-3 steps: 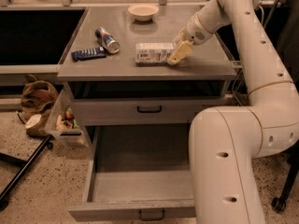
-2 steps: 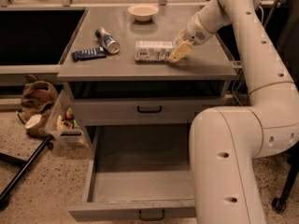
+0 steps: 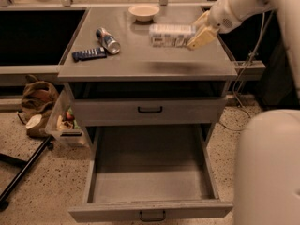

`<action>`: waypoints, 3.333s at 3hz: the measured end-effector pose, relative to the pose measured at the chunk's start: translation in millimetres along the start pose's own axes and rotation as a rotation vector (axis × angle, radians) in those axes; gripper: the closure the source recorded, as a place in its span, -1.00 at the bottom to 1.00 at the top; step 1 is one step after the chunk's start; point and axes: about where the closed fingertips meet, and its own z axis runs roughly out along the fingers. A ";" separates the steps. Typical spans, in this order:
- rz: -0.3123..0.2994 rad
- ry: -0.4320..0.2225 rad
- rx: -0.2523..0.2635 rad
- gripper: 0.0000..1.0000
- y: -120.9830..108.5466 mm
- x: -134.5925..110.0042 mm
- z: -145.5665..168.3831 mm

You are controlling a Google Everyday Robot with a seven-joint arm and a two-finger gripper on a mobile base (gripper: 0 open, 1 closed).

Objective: Place blue plastic bottle into middle drawer

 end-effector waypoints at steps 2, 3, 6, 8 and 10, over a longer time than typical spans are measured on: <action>-0.192 -0.197 0.365 1.00 46.4 -89.8 -187.4; -0.336 -0.343 0.484 1.00 108.2 -180.2 -242.0; -0.328 -0.382 0.487 1.00 135.5 -179.4 -219.1; -0.128 -0.348 0.263 1.00 223.9 -72.9 -117.4; 0.031 -0.381 0.130 1.00 283.3 -25.0 -48.5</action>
Offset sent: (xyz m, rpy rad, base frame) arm -0.3386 0.0574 -0.2053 0.3375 -0.0316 -0.0551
